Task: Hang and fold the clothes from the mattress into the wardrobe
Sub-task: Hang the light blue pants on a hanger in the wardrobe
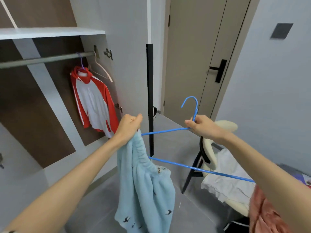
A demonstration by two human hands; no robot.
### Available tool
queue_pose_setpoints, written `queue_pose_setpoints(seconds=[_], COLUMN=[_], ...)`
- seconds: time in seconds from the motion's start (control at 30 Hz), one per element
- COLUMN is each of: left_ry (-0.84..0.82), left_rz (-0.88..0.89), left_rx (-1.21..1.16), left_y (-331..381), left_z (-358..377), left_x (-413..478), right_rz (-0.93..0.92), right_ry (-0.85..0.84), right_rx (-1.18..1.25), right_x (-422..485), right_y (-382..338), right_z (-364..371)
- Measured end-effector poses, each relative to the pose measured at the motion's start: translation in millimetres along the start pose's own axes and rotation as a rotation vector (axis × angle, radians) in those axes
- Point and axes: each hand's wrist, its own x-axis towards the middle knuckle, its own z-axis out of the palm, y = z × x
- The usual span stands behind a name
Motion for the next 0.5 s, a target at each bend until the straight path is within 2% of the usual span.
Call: queue_pose_setpoints(seconds=[0.13,0.23,0.3,0.37,0.43,0.5], left_ry=[-0.006,-0.01,-0.063,-0.128,-0.144,-0.043], left_rz=[-0.026,-0.07,-0.056,0.012,0.157,0.382], left_rx=[-0.101,-0.171,-0.188,-0.182,-0.102,0.123], left_y=[26,48,59,63,61,57], left_z=[28,54,68,72,67,58], left_x=[-18,-35,-47,-60,-66,-61], right_rz=[-0.023,-0.065,-0.037,0.014,0.031,0.03], right_ry=[0.07,0.107,0.163,0.236,0.277,0.304], right_rx=[-0.096,-0.027,0.149,0.429,0.691,0.83], right_x=[-20,-31,-34,-36,-42,-48], right_y=[7,4,5,5,2,-3], right_z=[27,52,59,55,46,37])
